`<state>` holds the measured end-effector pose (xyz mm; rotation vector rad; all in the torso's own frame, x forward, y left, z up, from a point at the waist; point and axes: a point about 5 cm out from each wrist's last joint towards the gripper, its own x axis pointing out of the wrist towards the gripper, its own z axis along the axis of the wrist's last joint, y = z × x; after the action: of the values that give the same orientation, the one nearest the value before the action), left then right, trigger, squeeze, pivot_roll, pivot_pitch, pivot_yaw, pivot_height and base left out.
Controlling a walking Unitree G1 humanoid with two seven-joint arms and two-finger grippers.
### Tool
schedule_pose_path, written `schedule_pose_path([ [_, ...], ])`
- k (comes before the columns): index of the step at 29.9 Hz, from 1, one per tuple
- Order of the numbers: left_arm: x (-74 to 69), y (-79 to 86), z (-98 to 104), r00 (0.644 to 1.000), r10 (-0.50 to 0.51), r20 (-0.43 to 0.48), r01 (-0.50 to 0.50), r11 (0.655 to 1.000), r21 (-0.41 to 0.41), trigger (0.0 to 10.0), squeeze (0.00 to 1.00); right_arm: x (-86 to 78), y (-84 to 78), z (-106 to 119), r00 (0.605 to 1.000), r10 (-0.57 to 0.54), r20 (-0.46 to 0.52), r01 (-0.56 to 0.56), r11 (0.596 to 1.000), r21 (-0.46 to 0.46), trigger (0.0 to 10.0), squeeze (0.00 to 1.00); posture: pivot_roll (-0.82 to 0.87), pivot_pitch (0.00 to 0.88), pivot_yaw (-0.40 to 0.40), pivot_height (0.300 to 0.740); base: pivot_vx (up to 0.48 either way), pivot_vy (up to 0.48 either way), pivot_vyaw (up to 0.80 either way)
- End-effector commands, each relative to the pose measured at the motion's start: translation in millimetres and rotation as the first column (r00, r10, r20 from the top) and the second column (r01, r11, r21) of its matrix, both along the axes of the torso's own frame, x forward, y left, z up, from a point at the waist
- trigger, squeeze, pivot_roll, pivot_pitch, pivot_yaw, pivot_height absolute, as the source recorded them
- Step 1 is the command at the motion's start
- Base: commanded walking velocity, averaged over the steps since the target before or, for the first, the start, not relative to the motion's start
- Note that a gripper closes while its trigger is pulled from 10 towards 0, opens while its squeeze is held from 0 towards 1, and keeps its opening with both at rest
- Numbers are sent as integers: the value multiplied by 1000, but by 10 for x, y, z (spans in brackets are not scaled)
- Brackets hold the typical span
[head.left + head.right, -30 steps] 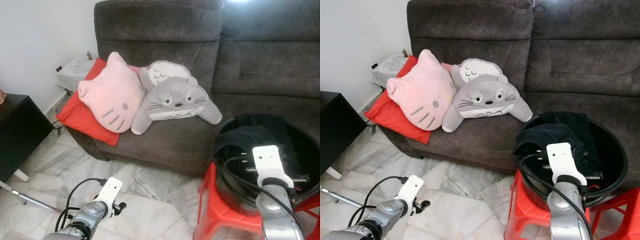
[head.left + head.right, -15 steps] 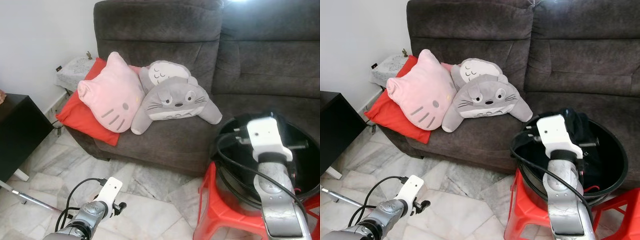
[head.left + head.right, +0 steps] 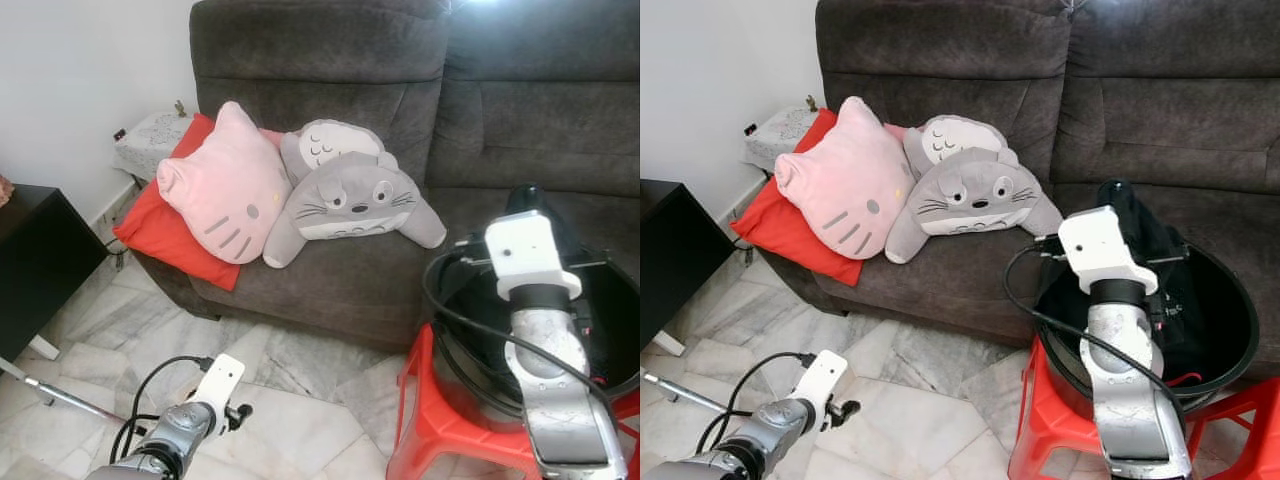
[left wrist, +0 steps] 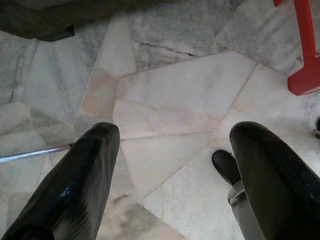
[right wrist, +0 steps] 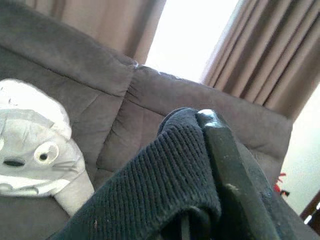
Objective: Hang hanger
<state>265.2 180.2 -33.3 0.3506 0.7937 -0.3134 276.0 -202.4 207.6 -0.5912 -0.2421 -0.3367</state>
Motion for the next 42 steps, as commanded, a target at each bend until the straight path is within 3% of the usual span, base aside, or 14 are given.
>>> schedule_pose_path([
  [1,-29,44,-16,1000,-4,-6,4,1000,15,10000,0,-14,12,180,998,28,61,-28,1000,-2,0,0,-270,0,117,740,0,0,0],
  [5,-30,43,-17,1000,-3,-6,3,1000,15,10000,0,-2,-12,220,997,28,67,-27,1000,-13,0,0,-271,0,115,740,0,0,0],
  [6,-32,43,-19,1000,-1,-6,1,1000,15,10000,0,39,-102,386,994,7,109,-2,999,-43,0,0,-271,0,115,740,0,0,0],
  [14,-27,43,-16,1000,5,-4,-5,1000,12,10000,0,111,-150,572,989,10,145,1,997,-75,0,0,-274,0,118,740,0,0,0],
  [17,-22,44,-12,1000,8,-3,-8,1000,12,10000,0,151,-165,720,983,15,183,-3,998,-68,0,0,-273,0,121,740,0,0,0],
  [21,-22,46,-11,1000,9,-2,-9,1000,13,10000,0,160,-162,737,983,23,184,-15,999,-45,0,0,-274,0,119,740,0,0,0],
  [23,-22,46,-12,1000,8,-3,-8,1000,14,10000,0,180,-153,482,997,21,73,-24,999,43,0,0,-276,0,118,740,0,0,0],
  [25,-19,48,-10,1000,10,-2,-10,1000,14,10000,0,111,-114,72,999,-7,-47,17,978,206,0,0,-268,0,116,740,0,0,0],
  [28,-19,49,-9,1000,11,-2,-11,1000,14,10000,0,78,-97,-49,996,-18,-87,38,971,236,392,0,-268,0,116,740,0,0,0],
  [31,-18,53,-8,1000,12,-1,-12,1000,14,10000,0,-46,-52,-355,979,-30,-202,93,945,313,0,0,-263,0,117,740,0,0,0],
  [34,-16,58,-5,1000,13,0,-13,1000,14,10000,0,-117,-30,-408,975,-21,-220,95,939,331,0,0,-263,0,118,740,0,0,0],
  [42,-12,67,0,1000,13,3,-13,1000,15,10000,0,-332,10,-531,956,-24,-292,93,970,224,0,0,-261,0,113,740,0,0,0],
])
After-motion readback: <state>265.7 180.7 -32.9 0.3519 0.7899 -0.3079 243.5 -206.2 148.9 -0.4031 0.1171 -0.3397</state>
